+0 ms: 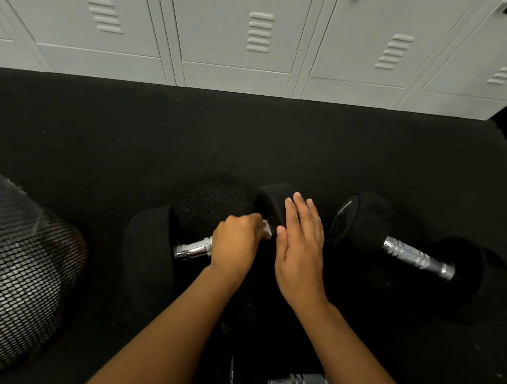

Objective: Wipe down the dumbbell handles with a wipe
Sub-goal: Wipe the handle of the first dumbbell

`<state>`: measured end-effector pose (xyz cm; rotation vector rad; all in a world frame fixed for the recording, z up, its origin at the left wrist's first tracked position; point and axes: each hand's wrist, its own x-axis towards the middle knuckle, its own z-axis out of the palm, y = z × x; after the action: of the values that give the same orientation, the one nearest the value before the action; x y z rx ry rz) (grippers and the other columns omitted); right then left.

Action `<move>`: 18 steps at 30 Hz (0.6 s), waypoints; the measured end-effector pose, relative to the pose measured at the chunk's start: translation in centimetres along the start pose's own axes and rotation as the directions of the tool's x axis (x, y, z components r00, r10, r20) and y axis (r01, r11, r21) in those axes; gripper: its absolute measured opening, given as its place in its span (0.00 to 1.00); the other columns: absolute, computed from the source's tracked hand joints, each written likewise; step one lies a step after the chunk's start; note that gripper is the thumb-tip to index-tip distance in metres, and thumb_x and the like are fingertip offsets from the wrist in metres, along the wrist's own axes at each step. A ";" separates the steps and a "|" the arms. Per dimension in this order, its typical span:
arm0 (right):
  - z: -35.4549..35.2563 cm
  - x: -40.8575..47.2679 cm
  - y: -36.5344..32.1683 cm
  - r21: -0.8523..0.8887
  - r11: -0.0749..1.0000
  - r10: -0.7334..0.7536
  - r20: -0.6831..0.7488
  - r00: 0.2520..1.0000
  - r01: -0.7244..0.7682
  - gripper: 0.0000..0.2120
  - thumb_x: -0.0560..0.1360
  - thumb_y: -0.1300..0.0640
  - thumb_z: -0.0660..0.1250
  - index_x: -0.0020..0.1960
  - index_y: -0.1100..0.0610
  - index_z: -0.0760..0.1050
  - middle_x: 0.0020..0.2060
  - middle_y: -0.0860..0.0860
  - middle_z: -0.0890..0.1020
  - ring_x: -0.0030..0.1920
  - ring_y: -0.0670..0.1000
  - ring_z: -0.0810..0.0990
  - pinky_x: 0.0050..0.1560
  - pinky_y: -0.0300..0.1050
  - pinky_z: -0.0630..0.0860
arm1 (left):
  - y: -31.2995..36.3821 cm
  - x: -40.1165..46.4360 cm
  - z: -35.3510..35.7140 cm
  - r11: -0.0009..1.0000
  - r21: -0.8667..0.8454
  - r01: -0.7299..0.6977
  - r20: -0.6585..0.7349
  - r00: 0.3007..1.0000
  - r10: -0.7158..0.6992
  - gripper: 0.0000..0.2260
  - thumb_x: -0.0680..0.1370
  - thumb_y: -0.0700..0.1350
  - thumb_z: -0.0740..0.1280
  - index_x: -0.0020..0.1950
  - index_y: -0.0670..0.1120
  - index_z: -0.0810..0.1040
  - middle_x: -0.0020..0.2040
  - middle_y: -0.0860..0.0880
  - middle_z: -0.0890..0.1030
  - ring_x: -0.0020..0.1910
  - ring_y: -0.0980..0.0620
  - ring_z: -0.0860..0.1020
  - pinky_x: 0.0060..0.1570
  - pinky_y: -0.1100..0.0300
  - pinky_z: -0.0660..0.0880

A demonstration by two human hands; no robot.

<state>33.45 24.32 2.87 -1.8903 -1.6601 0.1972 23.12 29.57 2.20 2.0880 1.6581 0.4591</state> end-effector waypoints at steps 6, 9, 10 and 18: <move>-0.1 -0.1 0.1 0.014 1.000 0.009 0.005 1.000 -0.009 0.23 0.79 0.51 0.47 0.72 0.57 0.59 0.73 0.51 0.60 0.73 0.47 0.49 0.71 0.53 0.54 | -2.8 -2.5 3.1 0.909 0.016 -0.416 -0.326 0.857 0.398 0.11 0.75 0.42 0.63 0.50 0.39 0.81 0.49 0.45 0.84 0.49 0.51 0.82 0.56 0.52 0.75; -0.3 -0.2 0.3 0.024 1.000 0.000 0.020 1.000 -0.001 0.23 0.79 0.51 0.47 0.72 0.57 0.58 0.73 0.50 0.59 0.73 0.47 0.48 0.71 0.53 0.54 | -3.8 -2.7 3.2 0.890 0.049 -0.453 -0.336 0.832 0.442 0.11 0.75 0.40 0.63 0.52 0.37 0.81 0.52 0.43 0.83 0.53 0.48 0.81 0.57 0.49 0.75; -0.3 -0.1 0.3 0.026 1.000 0.000 0.018 1.000 -0.001 0.23 0.79 0.51 0.48 0.72 0.57 0.59 0.73 0.50 0.59 0.73 0.47 0.49 0.71 0.53 0.54 | -3.5 -2.6 3.3 0.879 0.067 -0.473 -0.320 0.824 0.468 0.11 0.74 0.39 0.63 0.51 0.37 0.81 0.52 0.43 0.83 0.52 0.47 0.81 0.56 0.48 0.76; -0.3 0.2 0.3 0.045 0.999 -0.017 0.031 0.999 0.016 0.23 0.79 0.51 0.48 0.72 0.57 0.58 0.73 0.50 0.58 0.73 0.47 0.48 0.71 0.51 0.53 | -3.9 -2.9 2.5 0.872 0.141 -0.468 -0.216 0.845 0.489 0.14 0.74 0.39 0.59 0.54 0.37 0.80 0.54 0.42 0.82 0.54 0.48 0.80 0.57 0.51 0.75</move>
<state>33.95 24.35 3.01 -1.8489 -1.6779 0.2569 20.47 27.17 -1.94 2.6034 1.2702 0.8494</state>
